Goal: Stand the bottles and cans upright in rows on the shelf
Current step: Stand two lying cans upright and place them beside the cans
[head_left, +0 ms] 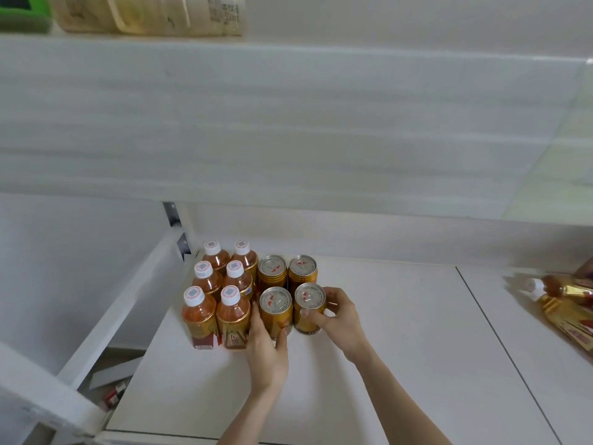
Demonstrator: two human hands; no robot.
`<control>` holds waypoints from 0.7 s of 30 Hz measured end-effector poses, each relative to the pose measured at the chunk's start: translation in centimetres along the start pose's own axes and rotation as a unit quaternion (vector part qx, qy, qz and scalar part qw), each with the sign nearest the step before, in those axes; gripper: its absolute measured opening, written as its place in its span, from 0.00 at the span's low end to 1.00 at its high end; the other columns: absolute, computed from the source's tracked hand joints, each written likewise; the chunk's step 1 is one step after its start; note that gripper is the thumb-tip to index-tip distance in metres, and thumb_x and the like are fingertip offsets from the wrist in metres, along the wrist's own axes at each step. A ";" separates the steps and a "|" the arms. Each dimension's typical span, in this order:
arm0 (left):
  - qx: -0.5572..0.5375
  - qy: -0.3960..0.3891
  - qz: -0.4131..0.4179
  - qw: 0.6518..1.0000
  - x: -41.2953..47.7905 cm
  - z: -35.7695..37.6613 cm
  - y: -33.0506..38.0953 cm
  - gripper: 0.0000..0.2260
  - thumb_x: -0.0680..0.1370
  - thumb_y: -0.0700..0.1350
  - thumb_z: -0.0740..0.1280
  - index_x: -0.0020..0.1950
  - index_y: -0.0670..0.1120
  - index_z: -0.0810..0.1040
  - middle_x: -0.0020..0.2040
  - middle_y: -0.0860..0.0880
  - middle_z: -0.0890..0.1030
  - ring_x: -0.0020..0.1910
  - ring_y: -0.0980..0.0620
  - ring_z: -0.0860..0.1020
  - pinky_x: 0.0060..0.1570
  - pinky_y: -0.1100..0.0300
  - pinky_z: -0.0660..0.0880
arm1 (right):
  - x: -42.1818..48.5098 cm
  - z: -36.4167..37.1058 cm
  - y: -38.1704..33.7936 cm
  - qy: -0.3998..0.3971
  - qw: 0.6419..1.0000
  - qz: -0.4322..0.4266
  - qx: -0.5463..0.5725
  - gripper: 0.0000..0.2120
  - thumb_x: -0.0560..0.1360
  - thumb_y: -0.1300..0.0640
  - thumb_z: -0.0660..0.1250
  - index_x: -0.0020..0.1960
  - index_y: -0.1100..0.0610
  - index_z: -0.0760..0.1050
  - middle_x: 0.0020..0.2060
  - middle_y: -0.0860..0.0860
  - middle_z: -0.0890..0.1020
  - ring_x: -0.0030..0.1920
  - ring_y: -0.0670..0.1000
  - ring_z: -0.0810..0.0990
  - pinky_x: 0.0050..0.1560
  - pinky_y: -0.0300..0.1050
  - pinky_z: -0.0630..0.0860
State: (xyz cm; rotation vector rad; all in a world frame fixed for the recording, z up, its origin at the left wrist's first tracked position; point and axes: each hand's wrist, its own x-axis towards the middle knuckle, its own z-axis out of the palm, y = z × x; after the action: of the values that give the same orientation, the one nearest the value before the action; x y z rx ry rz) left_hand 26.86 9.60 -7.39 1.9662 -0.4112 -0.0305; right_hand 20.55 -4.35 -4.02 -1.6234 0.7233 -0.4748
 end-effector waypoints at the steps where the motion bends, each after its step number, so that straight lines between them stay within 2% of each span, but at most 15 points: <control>1: 0.006 0.003 0.000 1.000 0.1 0.2 0.1 0.36 0.73 0.36 0.70 0.77 0.46 0.55 0.71 0.43 0.70 0.68 0.43 0.71 0.63 0.52 0.72 | 0.1 0.0 -0.1 0.000 1.000 0.001 0.003 0.27 0.62 0.54 0.80 0.57 0.51 0.73 0.52 0.45 0.81 0.55 0.44 0.78 0.46 0.36 0.75; 6: 0.026 0.010 -0.011 1.000 0.7 0.8 0.3 0.36 0.74 0.39 0.69 0.77 0.45 0.53 0.73 0.41 0.67 0.70 0.40 0.68 0.65 0.45 0.71 | 0.5 0.1 -0.1 -0.006 1.000 0.004 0.006 0.25 0.63 0.56 0.80 0.56 0.51 0.74 0.51 0.46 0.81 0.53 0.42 0.78 0.42 0.33 0.76; 11: 0.011 0.002 -0.018 1.000 0.9 0.8 0.3 0.34 0.76 0.41 0.67 0.77 0.46 0.53 0.74 0.42 0.66 0.71 0.42 0.66 0.65 0.51 0.68 | 1.0 -0.1 0.2 -0.014 1.000 0.006 0.008 0.26 0.62 0.55 0.80 0.57 0.51 0.75 0.52 0.45 0.82 0.54 0.43 0.79 0.48 0.37 0.76; 16: 0.016 -0.029 -0.007 0.999 1.3 0.4 0.5 0.35 0.77 0.43 0.66 0.78 0.47 0.48 0.76 0.45 0.62 0.74 0.45 0.61 0.70 0.48 0.64 | 0.9 -0.2 0.2 -0.022 1.000 -0.006 -0.005 0.24 0.64 0.54 0.79 0.58 0.49 0.76 0.52 0.43 0.83 0.54 0.39 0.79 0.55 0.39 0.75; 18: 0.018 -0.045 -0.011 0.999 1.3 0.1 0.8 0.36 0.77 0.41 0.65 0.78 0.47 0.46 0.77 0.45 0.59 0.75 0.45 0.60 0.71 0.49 0.63 | 0.6 -0.5 0.1 -0.039 0.999 0.000 -0.014 0.25 0.66 0.52 0.77 0.61 0.48 0.75 0.54 0.43 0.82 0.57 0.39 0.78 0.59 0.42 0.75; 21: 0.021 -0.064 -0.017 0.998 1.0 -0.2 1.5 0.37 0.77 0.40 0.65 0.78 0.47 0.45 0.77 0.45 0.59 0.75 0.45 0.60 0.71 0.46 0.63 | -0.2 -0.9 -0.2 -0.054 0.998 0.023 -0.022 0.35 0.67 0.44 0.75 0.70 0.50 0.67 0.66 0.47 0.76 0.67 0.45 0.72 0.67 0.50 0.71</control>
State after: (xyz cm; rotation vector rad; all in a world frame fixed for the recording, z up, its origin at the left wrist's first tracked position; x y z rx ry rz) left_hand 27.44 8.97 -5.85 2.0192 -0.4643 -0.1722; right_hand 19.87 -4.81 -3.65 -1.6559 0.6930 -0.3383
